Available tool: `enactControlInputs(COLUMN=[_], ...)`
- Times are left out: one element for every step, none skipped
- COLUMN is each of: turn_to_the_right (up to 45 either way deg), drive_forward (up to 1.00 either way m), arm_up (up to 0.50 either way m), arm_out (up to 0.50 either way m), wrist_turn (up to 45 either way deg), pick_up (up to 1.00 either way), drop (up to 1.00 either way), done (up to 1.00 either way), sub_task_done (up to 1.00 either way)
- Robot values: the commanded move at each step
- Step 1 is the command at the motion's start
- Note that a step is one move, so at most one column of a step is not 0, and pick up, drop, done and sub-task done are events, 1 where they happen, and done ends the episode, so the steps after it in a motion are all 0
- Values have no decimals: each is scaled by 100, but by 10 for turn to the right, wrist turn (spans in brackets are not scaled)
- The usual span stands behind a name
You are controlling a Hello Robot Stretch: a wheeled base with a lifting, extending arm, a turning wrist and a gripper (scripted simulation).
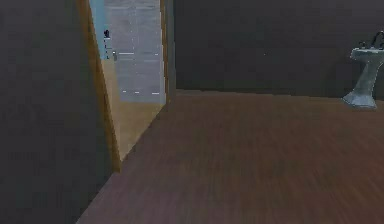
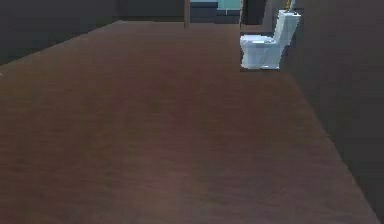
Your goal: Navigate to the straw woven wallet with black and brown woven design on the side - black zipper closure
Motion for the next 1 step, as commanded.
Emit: enactControlInputs(turn_to_the_right=[0], drive_forward=[100], arm_up=[0], arm_out=[0], wrist_turn=[0], pick_up=[0], drop=[0], done=[0], sub_task_done=[0])
